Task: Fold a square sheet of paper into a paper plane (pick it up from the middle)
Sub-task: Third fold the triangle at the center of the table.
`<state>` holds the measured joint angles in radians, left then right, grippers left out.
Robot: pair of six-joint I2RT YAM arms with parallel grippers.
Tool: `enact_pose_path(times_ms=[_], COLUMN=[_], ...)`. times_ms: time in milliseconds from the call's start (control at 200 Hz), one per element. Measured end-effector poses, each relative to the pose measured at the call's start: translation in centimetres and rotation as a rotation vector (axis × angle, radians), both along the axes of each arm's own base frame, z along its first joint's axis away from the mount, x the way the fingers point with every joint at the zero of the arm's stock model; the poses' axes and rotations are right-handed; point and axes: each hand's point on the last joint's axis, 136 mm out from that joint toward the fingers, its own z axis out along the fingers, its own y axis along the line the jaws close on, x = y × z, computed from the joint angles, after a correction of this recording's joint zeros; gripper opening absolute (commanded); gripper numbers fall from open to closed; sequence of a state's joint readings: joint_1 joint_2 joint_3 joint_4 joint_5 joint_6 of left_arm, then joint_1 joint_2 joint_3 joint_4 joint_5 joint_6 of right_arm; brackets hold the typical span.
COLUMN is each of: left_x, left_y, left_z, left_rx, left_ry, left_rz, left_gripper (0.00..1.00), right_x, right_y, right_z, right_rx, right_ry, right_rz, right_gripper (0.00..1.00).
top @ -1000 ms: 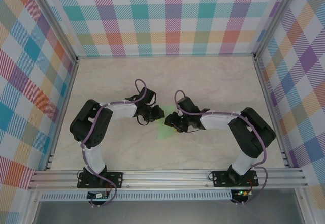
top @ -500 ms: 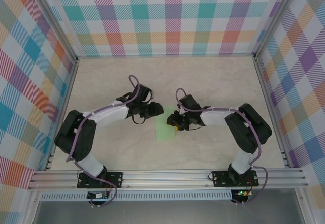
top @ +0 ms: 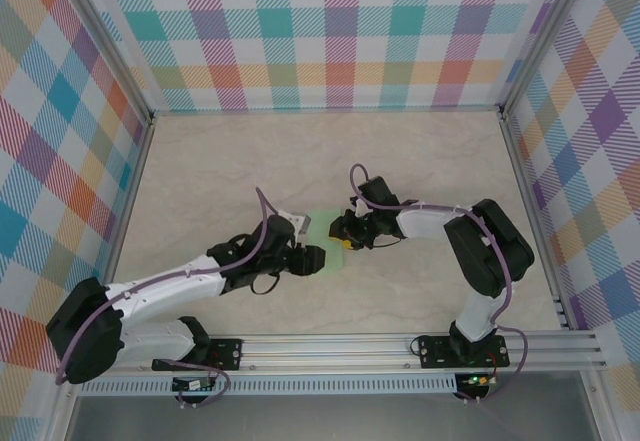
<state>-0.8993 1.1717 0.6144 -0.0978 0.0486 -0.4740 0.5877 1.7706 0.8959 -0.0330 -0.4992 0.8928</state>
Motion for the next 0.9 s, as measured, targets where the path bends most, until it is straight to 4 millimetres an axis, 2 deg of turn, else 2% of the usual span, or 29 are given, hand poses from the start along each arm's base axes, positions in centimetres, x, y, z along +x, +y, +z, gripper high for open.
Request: enact_pose_path(times_ms=[130, 305, 475, 690, 900], left_x=[-2.4, -3.3, -3.7, -2.7, -1.3], left_y=[-0.6, -2.8, -4.9, -5.3, -5.2], left_z=[-1.8, -2.8, -4.9, -6.6, -6.5], left_rx=[0.092, 0.248, 0.43, 0.595, 0.653], left_ry=[-0.116, -0.27, -0.386, -0.494, -0.558], left_rz=[-0.109, -0.22, -0.307, -0.296, -0.24], left_gripper=[0.73, 0.71, 0.72, 0.7, 0.55], right_x=[-0.3, -0.2, -0.2, -0.2, -0.3], right_y=[0.0, 0.1, 0.2, 0.2, 0.2], right_z=[-0.1, 0.2, 0.4, 0.4, 0.4], right_rx=[0.0, 0.009, 0.02, 0.021, 0.02], right_ry=[0.013, 0.012, 0.016, 0.017, 0.018], right_rz=[0.01, 0.016, 0.022, 0.022, 0.023], right_gripper=[0.31, 0.31, 0.31, 0.31, 0.31])
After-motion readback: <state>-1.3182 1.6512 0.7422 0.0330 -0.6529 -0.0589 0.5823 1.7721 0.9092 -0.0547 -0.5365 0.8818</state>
